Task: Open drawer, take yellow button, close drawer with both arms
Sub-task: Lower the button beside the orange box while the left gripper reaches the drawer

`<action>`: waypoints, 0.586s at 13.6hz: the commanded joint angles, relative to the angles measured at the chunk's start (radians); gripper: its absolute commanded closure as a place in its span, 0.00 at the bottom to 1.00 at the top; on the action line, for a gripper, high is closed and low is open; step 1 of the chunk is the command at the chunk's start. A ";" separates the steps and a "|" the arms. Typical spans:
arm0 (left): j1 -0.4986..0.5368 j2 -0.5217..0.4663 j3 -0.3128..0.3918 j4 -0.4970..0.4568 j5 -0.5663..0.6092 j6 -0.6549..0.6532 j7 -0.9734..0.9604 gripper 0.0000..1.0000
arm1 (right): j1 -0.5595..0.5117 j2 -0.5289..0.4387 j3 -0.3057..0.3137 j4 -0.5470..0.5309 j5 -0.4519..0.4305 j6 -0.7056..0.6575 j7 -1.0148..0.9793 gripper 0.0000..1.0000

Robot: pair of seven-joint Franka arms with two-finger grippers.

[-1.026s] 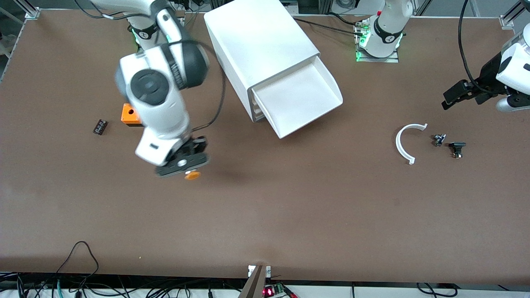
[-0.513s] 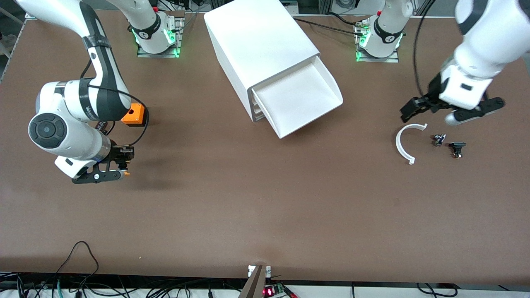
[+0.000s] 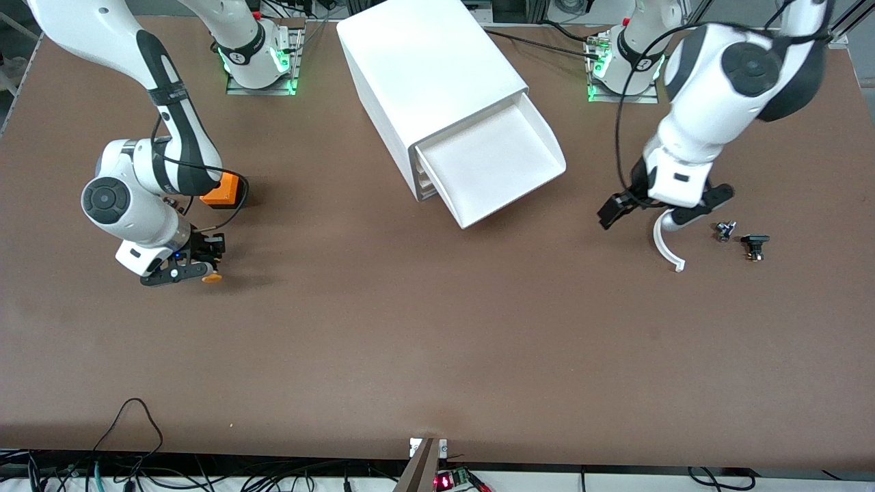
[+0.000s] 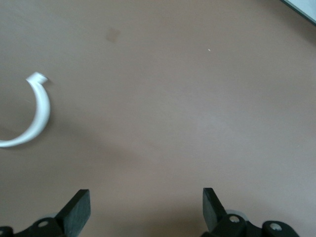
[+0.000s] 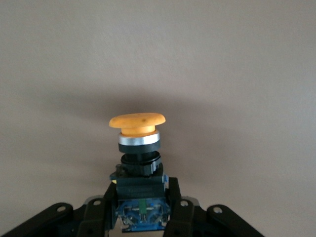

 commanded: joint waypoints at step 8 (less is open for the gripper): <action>-0.143 0.079 -0.052 -0.090 -0.002 0.171 -0.271 0.00 | -0.089 0.021 0.019 -0.167 0.014 0.202 -0.284 0.74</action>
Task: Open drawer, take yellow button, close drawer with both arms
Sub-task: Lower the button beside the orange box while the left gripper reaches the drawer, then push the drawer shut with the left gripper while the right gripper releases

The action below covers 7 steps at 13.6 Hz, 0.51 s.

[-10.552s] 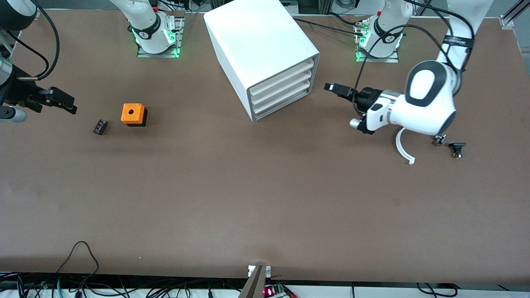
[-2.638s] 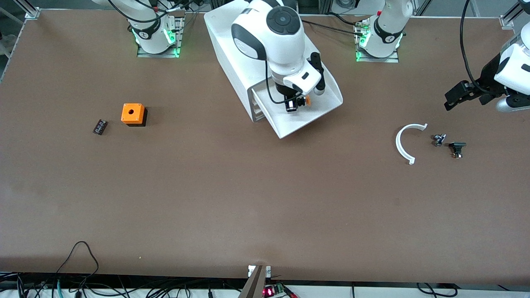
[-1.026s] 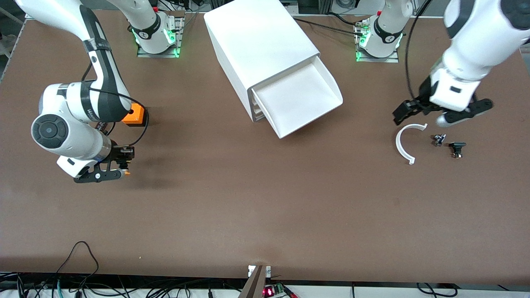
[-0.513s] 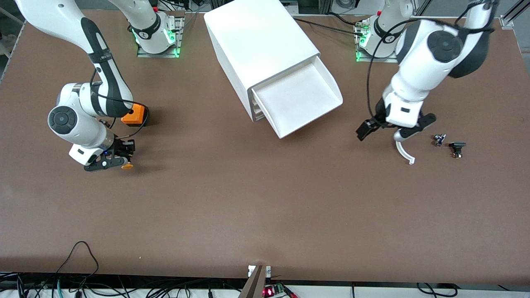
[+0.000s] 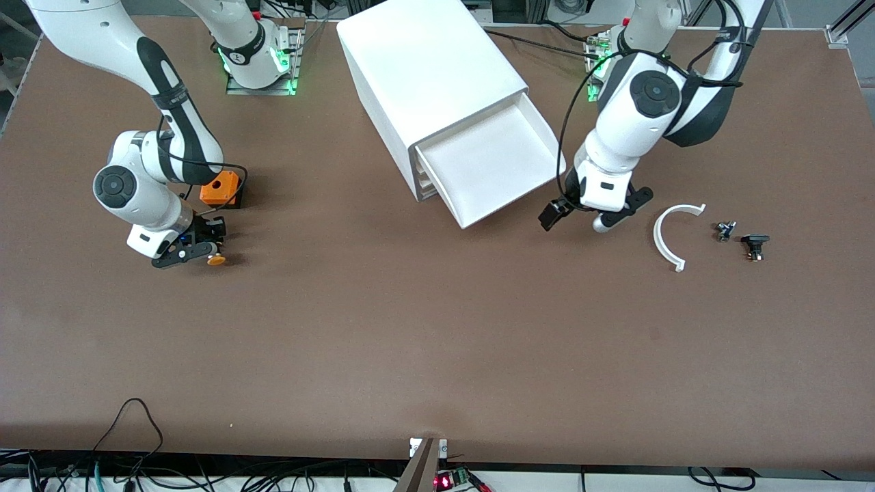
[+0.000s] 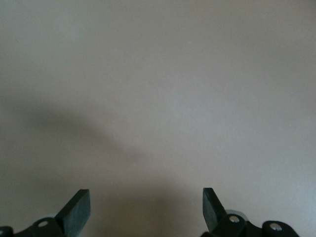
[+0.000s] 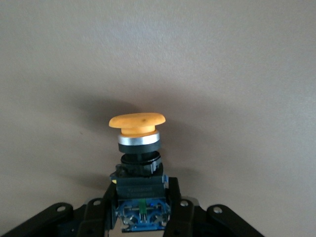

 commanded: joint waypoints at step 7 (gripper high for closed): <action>-0.020 -0.007 -0.188 -0.067 -0.011 0.027 -0.046 0.00 | -0.021 -0.042 0.087 0.189 0.060 -0.244 0.131 0.00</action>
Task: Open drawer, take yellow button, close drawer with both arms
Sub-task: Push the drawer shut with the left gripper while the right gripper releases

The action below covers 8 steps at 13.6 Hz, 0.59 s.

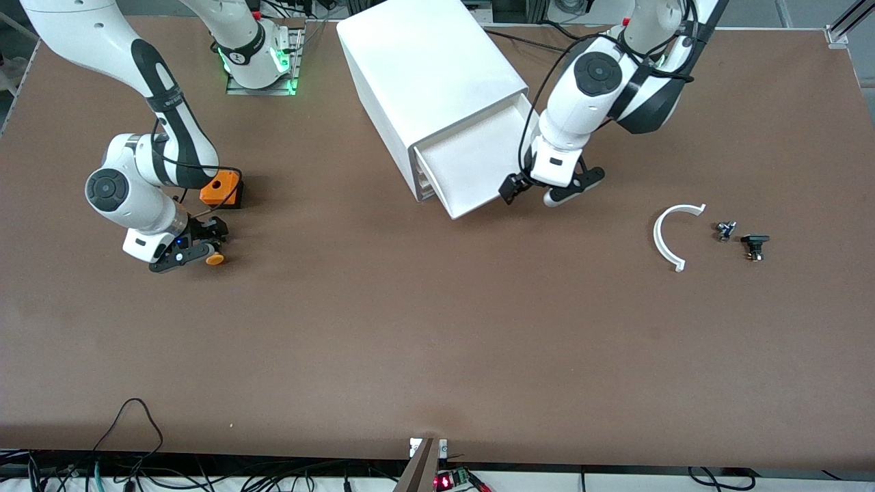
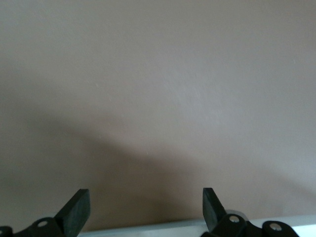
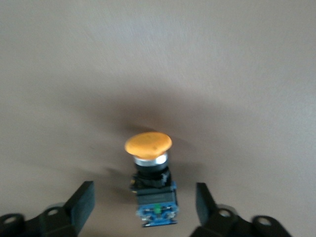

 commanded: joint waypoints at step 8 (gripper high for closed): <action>0.000 -0.031 -0.243 -0.062 -0.012 -0.013 0.002 0.00 | -0.009 -0.062 0.175 0.488 0.053 -0.547 0.452 0.00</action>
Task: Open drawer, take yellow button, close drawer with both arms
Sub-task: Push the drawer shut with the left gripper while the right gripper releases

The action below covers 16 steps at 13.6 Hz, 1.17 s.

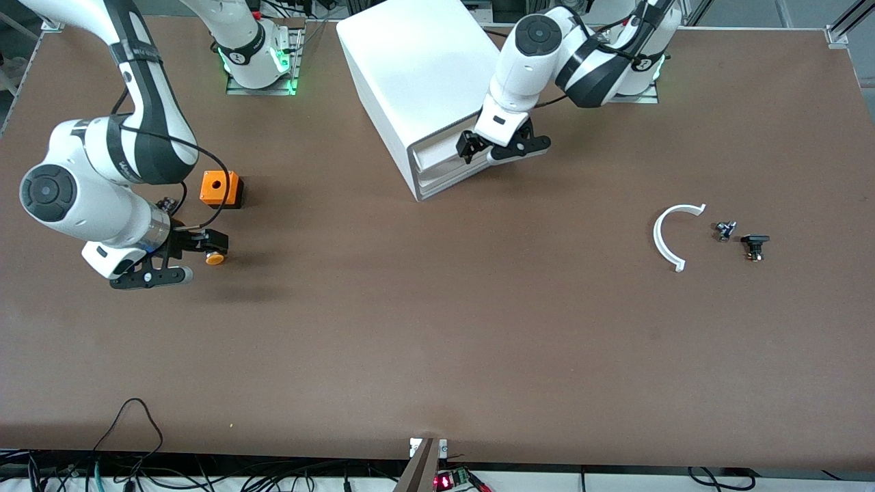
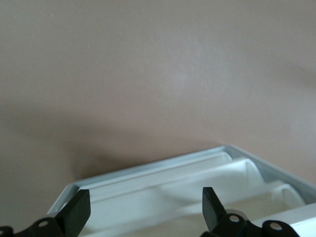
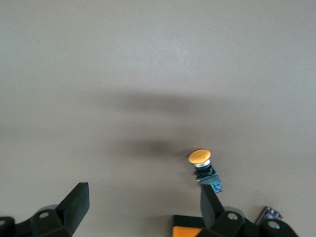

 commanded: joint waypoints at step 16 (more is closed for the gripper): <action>0.108 -0.105 0.478 0.191 -0.019 -0.170 0.505 0.00 | 0.040 -0.104 -0.047 0.311 -0.086 -0.462 0.178 0.00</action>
